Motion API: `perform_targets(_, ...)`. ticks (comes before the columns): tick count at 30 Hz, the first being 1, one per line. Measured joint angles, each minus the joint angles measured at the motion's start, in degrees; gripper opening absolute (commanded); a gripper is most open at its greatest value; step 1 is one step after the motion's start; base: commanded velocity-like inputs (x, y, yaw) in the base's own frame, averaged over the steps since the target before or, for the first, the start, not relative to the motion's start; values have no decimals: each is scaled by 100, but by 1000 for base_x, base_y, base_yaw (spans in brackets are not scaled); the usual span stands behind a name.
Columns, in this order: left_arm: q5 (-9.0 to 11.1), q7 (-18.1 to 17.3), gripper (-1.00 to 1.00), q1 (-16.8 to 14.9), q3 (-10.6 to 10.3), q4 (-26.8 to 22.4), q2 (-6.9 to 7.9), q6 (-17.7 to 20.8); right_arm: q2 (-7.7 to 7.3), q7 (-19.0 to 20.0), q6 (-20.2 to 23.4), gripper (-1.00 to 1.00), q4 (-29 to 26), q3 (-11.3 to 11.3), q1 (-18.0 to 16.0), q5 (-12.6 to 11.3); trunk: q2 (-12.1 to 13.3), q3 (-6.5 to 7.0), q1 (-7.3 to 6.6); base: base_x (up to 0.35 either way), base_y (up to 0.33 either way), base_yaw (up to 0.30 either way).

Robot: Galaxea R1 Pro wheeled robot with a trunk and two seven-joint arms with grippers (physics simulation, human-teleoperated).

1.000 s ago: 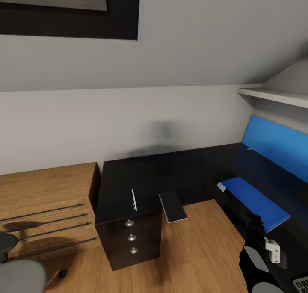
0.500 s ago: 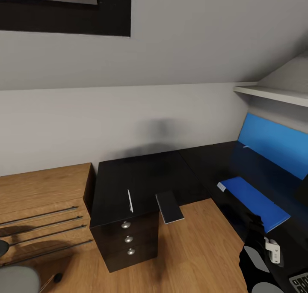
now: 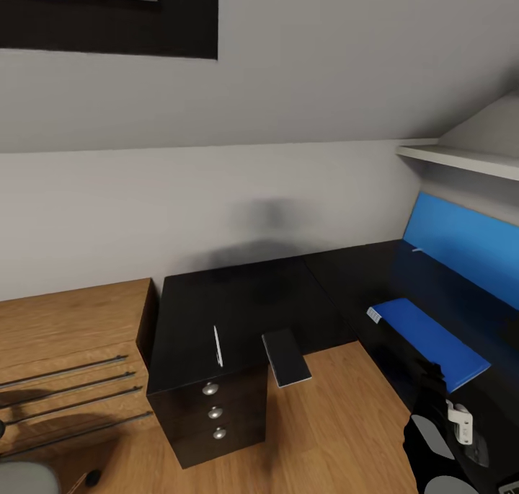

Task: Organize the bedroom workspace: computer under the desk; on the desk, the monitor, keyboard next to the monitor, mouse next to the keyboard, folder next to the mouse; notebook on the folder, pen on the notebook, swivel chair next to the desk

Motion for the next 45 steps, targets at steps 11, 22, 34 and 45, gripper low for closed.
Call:
perform_targets(11, -8, 0, 100, 0, -118, -1, -80, 6, 5, 32, -101, -100, 8, -33, 0, -605, 0, 0, 0, 4, 0, 0)
perform_targets(22, -10, 6, 100, 0, -122, 0, -82, -2, 4, 36, -192, -100, 9, -31, 0, -684, 0, 0, 0, 0, 0, 0)
perform_targets(34, 0, 8, 100, 0, -122, 0, -82, -3, 0, 30, -193, -100, 10, -31, 0, -687, -239, -107, 132, 0, 0, 0)
perform_targets(45, 1, 8, 100, 0, -122, 0, -82, 1, -8, 23, -181, -100, 9, -26, -1, -689, -681, -305, 373, 0, 0, 0)
